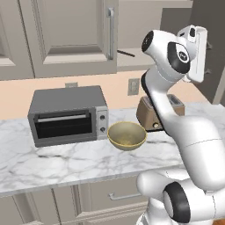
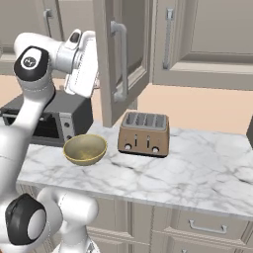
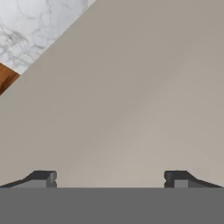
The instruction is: Open the cabinet and setup a tea strainer by placing it in the bowl upright.
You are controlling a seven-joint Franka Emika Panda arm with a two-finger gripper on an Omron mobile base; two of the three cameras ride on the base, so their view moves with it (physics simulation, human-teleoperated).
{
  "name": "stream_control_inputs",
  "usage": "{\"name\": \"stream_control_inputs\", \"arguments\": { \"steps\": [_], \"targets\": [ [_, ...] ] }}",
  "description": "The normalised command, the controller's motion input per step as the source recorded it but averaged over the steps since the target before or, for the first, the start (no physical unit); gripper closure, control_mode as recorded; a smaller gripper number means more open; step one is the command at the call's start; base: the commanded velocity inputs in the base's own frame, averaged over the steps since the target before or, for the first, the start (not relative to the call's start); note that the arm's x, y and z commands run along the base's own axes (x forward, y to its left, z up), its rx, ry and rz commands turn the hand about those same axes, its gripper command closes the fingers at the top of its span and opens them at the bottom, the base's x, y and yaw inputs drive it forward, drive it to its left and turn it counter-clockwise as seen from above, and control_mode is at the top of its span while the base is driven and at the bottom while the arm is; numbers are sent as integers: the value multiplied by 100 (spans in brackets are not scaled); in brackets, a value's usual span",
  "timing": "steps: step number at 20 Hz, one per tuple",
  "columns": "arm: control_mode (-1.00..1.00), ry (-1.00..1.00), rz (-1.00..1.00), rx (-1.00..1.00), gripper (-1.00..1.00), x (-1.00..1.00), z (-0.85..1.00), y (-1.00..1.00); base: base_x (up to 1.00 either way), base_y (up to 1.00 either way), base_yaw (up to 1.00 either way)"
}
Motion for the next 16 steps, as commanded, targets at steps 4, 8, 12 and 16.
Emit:
{"name": "stream_control_inputs", "arguments": {
  "steps": [4,8,12,16],
  "targets": [
    [-100,0,0,0,-100,0,0,-41,0,0,0],
    [-100,0,0,0,-100,0,0,-42,0,0,0],
    [-100,0,0,0,-100,0,0,-48,0,0,0],
    [-100,0,0,4,-100,0,-1,-21,0,0,0]
  ]
}}
